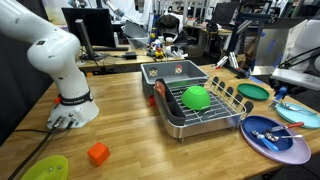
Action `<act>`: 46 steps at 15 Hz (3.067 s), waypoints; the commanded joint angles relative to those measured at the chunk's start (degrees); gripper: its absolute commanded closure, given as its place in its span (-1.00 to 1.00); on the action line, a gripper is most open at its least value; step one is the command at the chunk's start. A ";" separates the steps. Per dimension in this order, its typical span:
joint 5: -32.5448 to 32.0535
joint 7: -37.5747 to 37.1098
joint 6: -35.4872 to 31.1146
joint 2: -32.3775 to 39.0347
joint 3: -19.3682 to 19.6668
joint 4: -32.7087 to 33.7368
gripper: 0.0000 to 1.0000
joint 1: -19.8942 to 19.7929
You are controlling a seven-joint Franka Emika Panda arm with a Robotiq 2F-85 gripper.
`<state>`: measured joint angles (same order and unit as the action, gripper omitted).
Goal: Move the fork from the light blue plate to the dark blue plate
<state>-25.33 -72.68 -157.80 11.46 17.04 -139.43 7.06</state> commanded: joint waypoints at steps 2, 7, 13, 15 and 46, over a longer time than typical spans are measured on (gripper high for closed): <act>-3.51 0.80 2.24 1.19 -3.55 2.53 0.87 1.12; -4.66 3.23 3.80 4.18 -4.84 3.84 0.87 1.30; 1.54 15.38 3.27 6.82 -7.45 3.70 0.87 -0.06; 7.04 22.36 2.66 7.26 -9.84 3.31 0.87 -1.55; 32.32 46.56 9.04 16.44 -11.74 11.86 -0.26 -4.40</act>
<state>5.08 -27.70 -149.74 28.05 5.65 -128.03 3.40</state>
